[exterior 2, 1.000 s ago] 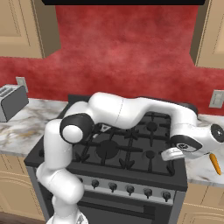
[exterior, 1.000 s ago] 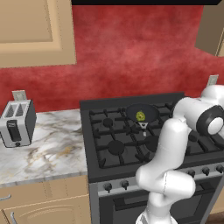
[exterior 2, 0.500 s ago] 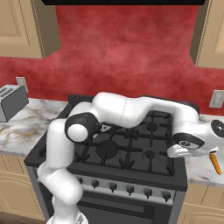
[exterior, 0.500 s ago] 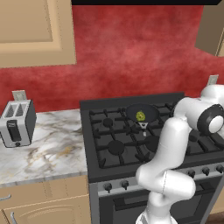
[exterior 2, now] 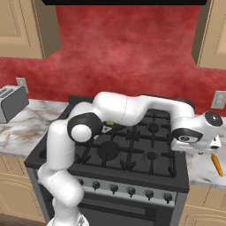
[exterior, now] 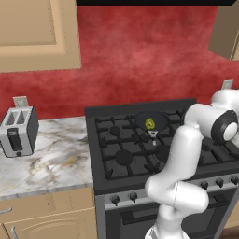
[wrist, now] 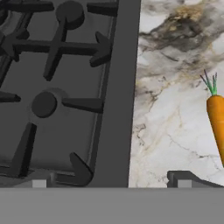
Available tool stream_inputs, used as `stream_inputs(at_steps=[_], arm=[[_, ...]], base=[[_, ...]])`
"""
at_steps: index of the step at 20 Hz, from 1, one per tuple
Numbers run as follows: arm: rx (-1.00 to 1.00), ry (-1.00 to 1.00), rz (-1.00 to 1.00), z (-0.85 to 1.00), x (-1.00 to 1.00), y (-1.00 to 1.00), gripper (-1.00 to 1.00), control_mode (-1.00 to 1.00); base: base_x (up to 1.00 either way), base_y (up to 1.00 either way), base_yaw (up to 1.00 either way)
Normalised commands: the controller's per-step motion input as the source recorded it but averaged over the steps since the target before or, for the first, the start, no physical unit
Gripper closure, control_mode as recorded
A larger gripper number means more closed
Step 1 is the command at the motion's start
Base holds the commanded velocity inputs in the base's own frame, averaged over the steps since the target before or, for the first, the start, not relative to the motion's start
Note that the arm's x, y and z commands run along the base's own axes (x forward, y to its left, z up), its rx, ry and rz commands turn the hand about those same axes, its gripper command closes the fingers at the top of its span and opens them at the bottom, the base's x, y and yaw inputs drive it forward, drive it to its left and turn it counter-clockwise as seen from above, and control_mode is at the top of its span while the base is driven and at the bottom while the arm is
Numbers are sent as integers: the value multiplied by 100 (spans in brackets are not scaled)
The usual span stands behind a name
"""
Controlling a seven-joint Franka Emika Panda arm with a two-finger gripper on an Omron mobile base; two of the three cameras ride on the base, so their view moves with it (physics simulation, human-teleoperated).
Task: Put the carrot and broccoli in the pan. Then turn on the rear center burner and set the heat to medium.
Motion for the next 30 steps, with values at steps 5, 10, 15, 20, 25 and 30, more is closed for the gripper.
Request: stream_inputs(at_steps=[5,10,15,20,25,30], arm=[[-2,15,-1,-15,28,-7,-100,-100],[0,10,3,-9,33,-37,-100,-100],[0,6,9,-1,13,-39,-100,-100],[0,7,6,0,2,-38,-100,-100],[1,7,1,-5,1,-38,-100,-100],[7,11,0,-11,1,-19,-100,-100]], base=[[0,0,0],[0,0,0],[0,0,0],[0,0,0],[0,0,0],[0,0,0]])
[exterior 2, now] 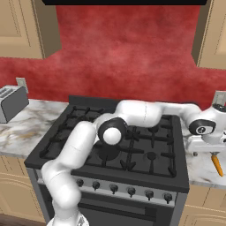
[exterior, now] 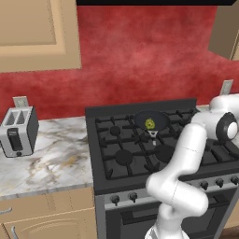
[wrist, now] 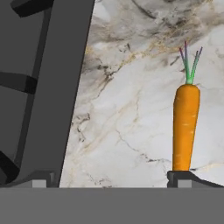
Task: Put the carrot and broccoli in the pan. Then turn on the rear center burner and set the heat to medium.
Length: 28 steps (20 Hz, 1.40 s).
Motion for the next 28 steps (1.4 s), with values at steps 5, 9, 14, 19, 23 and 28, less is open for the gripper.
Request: stream_inputs(at_steps=[5,9,14,19,23,28], arm=[[10,8,0,-23,0,-10,-100,-100],[5,4,0,-16,4,-16,-100,-100],[0,0,0,0,12,-21,-100,-100],[2,3,0,0,5,-13,-100,-100],[4,5,0,-12,1,-8,-100,-100],[4,3,0,-11,9,-12,-100,-100]], base=[[0,0,0],[0,0,0],[0,0,0],[0,0,0],[0,0,0],[0,0,0]])
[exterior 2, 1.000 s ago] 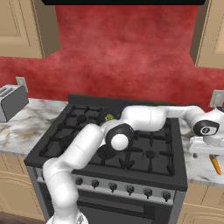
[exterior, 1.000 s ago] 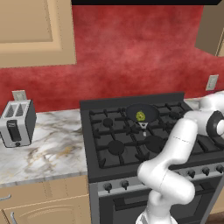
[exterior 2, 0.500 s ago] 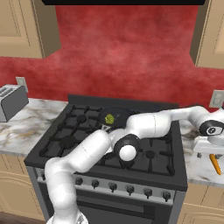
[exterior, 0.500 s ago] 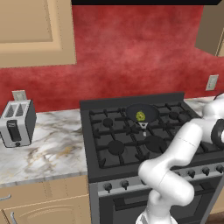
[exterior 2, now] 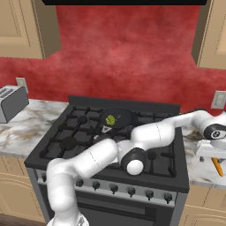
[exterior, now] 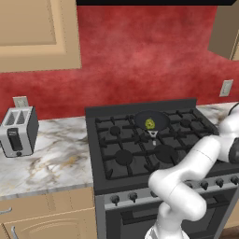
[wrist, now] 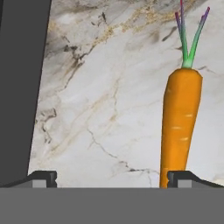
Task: Put the carrot and broccoli in the pan. Then turn on the rear center burner and set the heat to medium.
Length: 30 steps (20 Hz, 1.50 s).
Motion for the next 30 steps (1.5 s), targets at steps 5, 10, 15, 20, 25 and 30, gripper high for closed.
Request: stream_inputs(at_steps=[5,10,15,20,25,30], arm=[[3,0,0,-2,18,-13,-100,-100],[3,0,0,-1,23,-20,-100,-100],[2,0,0,-7,18,-28,-100,-100],[2,0,0,-1,12,-31,-100,-100],[2,0,0,0,8,-20,-100,-100],[1,0,0,0,8,-10,-100,-100]], base=[[0,0,0],[0,0,0],[0,0,0],[0,0,0],[0,0,0],[0,0,0]])
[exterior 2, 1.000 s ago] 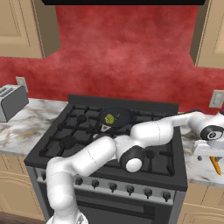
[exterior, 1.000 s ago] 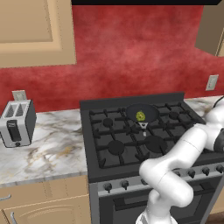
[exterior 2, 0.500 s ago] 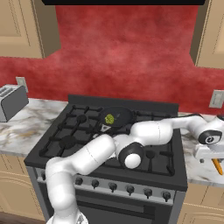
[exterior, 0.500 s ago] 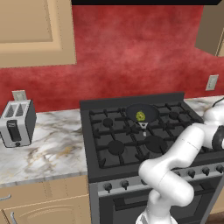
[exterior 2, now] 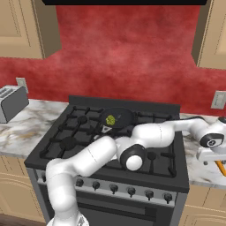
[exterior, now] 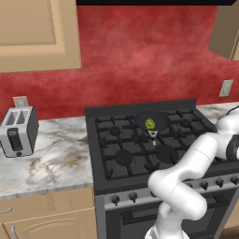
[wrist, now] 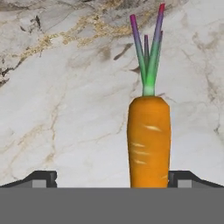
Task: Put the carrot and broccoli in the pan. Then turn on the rear center burner and set the heat to medium.
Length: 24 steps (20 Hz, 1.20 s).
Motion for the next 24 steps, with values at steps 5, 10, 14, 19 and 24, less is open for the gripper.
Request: stream_inputs(at_steps=[5,10,14,19,24], arm=[[1,1,0,0,11,-17,-100,-100],[0,1,0,-2,29,-24,-100,-100],[0,0,0,0,27,-23,-100,-100],[0,4,0,0,15,-19,-100,-100],[4,10,0,-5,2,-5,-100,-100]], base=[[0,0,0],[0,0,0],[0,0,0],[0,0,0],[0,0,0]])
